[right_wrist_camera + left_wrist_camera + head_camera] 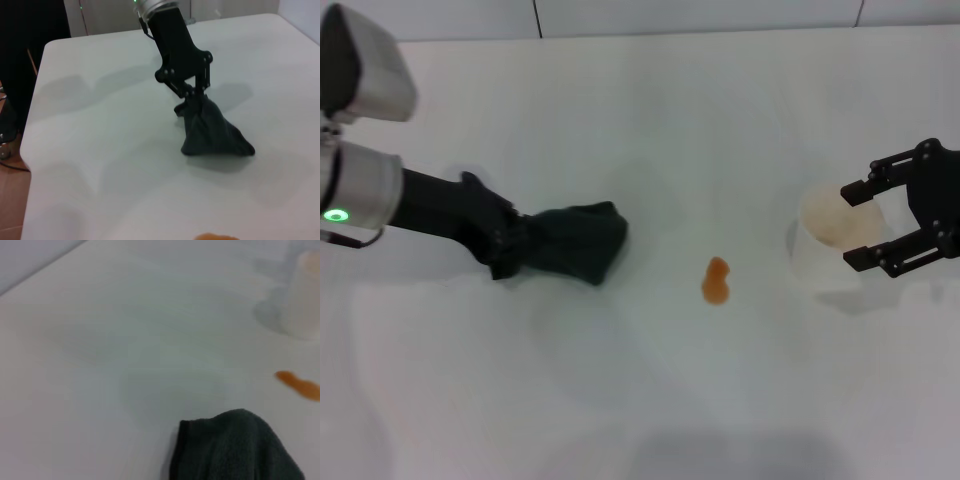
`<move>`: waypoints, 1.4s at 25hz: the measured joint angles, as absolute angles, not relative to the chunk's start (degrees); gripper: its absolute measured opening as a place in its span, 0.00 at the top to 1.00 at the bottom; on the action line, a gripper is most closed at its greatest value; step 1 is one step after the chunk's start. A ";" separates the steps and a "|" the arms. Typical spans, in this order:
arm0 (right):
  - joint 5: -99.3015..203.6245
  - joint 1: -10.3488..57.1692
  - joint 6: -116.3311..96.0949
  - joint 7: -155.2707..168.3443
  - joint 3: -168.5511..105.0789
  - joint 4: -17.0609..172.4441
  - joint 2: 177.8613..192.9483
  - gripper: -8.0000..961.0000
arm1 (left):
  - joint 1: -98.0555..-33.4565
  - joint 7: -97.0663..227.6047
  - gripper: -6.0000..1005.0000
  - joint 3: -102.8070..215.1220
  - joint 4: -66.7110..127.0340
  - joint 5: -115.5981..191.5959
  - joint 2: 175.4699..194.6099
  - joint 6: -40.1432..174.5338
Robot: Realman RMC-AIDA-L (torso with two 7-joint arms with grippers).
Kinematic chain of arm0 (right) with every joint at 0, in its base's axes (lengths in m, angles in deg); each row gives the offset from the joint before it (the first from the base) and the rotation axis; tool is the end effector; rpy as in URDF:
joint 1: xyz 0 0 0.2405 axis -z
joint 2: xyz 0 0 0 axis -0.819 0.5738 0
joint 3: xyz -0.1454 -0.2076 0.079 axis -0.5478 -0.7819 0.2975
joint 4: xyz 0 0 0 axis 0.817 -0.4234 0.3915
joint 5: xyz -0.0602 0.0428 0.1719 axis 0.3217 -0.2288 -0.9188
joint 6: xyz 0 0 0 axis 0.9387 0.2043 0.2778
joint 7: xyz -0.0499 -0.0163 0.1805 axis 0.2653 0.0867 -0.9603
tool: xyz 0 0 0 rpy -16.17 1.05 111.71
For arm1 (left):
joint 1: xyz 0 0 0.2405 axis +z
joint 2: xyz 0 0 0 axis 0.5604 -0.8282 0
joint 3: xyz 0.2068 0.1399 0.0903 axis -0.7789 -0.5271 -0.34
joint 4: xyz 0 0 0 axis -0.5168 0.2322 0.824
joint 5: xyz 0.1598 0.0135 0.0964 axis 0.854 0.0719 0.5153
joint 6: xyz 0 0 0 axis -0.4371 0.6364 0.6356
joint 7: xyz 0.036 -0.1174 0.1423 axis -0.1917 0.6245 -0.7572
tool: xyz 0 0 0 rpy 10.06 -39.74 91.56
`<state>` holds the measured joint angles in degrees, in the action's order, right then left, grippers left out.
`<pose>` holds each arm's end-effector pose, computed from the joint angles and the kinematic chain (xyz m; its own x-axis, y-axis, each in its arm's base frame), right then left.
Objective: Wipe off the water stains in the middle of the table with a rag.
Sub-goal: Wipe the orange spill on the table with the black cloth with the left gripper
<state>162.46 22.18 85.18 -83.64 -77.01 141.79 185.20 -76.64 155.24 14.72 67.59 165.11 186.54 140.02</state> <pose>0.2132 0.3326 0.0220 0.9916 -0.1159 -0.0569 -0.1226 -0.9832 -0.1351 -0.2516 0.3730 -0.0536 0.9354 0.3533 0.0110 0.3479 -0.9148 -0.2051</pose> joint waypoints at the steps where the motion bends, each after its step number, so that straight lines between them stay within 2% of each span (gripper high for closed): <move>1: 162.58 22.17 85.27 -83.63 -77.02 141.79 185.28 0.20 | -76.99 155.23 0.93 13.96 67.59 165.12 187.02 140.04; 7: 162.70 22.36 85.51 -83.66 -77.03 141.79 185.50 0.20 | -78.81 155.67 0.93 9.50 67.10 164.50 189.27 138.82; 14: 162.76 23.59 85.58 -83.55 -76.95 141.85 185.68 0.20 | -80.79 156.97 0.93 6.88 64.68 163.23 189.44 136.73; 26: 162.33 24.77 85.70 -82.23 -76.90 141.89 185.93 0.20 | -82.27 167.02 0.93 -22.21 64.83 148.02 189.80 128.81; 35: 162.25 25.68 86.08 -81.59 -76.94 141.91 186.45 0.20 | -83.31 173.50 0.93 -24.48 64.69 146.49 189.66 122.22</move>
<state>162.25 25.68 86.08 -81.59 -76.94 141.91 186.45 -83.31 173.50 -24.48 64.69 146.49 189.66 122.22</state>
